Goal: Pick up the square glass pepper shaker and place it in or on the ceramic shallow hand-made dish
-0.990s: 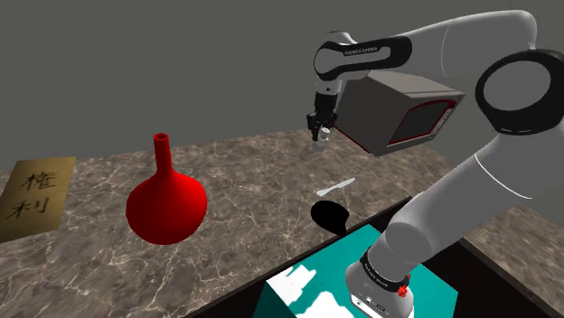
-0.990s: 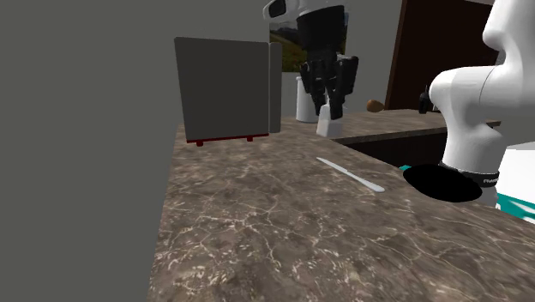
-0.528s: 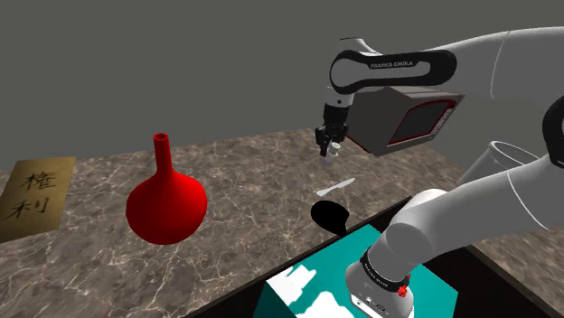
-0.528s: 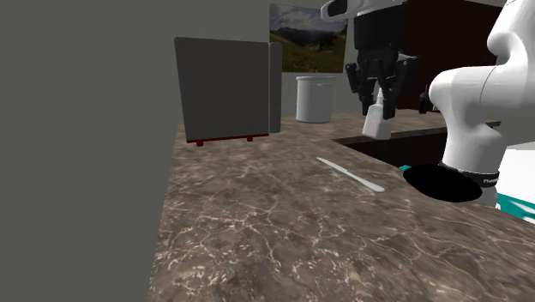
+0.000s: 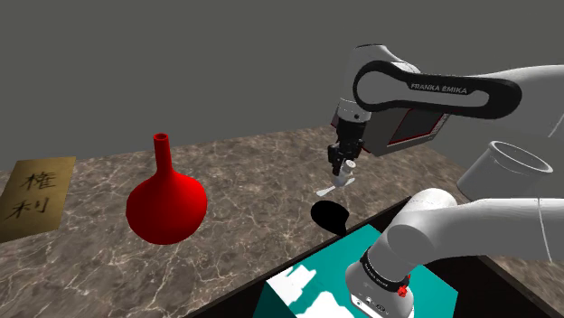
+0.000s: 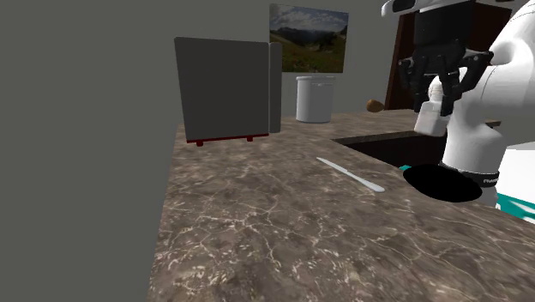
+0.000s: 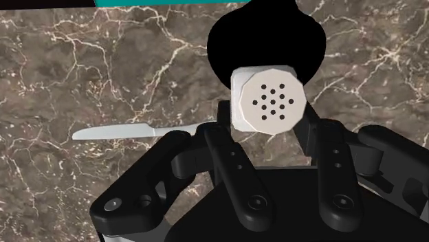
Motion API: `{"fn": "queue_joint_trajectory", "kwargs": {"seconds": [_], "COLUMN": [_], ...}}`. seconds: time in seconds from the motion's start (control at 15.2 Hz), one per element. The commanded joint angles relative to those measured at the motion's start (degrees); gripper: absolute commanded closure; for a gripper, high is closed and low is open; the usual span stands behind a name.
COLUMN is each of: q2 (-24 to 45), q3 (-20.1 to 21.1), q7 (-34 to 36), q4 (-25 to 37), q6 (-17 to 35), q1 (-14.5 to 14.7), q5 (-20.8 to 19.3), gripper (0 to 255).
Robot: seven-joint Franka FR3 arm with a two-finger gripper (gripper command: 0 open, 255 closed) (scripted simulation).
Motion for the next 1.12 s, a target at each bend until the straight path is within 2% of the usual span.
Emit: {"fn": "queue_joint_trajectory", "kwargs": {"seconds": [0.0,1.06], "q2": [-7.5,-5.3], "q3": [2.4,2.6], "q7": [2.6,2.3], "q4": [-4.1,-14.8], "q6": [-3.4,9.5], "q1": [1.4,1.5], "q5": [2.4,2.5], "gripper": [255,255]}}
